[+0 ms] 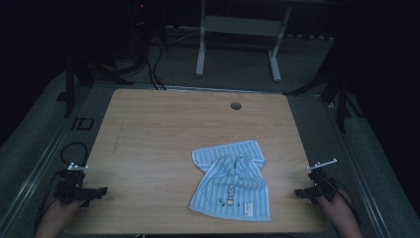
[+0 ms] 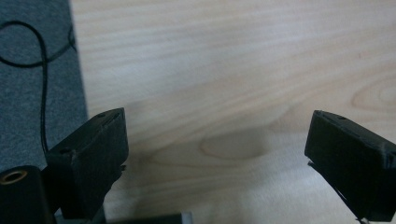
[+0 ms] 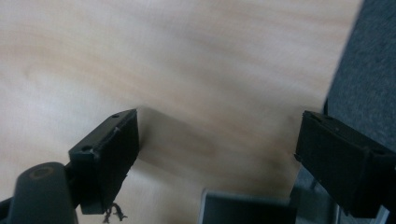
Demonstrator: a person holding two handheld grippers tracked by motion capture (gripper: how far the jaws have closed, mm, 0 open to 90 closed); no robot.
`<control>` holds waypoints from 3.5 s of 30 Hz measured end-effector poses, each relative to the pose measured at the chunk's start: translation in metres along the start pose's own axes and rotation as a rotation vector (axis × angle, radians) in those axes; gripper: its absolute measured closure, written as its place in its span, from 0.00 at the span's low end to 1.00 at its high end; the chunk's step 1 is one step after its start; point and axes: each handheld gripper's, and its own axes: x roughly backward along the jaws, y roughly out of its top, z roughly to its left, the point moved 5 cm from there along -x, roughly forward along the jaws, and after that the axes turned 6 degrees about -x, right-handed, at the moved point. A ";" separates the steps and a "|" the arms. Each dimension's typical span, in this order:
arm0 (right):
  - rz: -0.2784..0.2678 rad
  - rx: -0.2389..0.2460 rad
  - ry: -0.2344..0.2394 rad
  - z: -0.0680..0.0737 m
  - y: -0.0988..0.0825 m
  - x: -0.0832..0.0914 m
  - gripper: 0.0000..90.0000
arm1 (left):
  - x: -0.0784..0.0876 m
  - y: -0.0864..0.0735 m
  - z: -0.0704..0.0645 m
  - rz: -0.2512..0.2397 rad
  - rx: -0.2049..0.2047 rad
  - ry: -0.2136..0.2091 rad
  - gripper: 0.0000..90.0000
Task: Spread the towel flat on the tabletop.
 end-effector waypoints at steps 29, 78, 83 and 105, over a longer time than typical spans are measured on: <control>0.222 0.237 0.165 0.026 0.016 0.018 0.15 | -0.014 0.029 -0.059 0.218 -0.249 -0.148 0.08; 0.052 0.417 0.231 0.124 0.118 -0.006 0.58 | -0.060 0.192 -0.282 0.139 -0.747 -0.293 0.30; 0.089 0.419 0.206 0.129 0.119 -0.021 0.62 | -0.076 0.197 -0.298 0.158 -0.764 -0.287 0.30; 0.031 0.449 0.171 0.129 0.115 -0.015 0.96 | -0.080 0.212 -0.299 0.050 -0.697 -0.366 0.97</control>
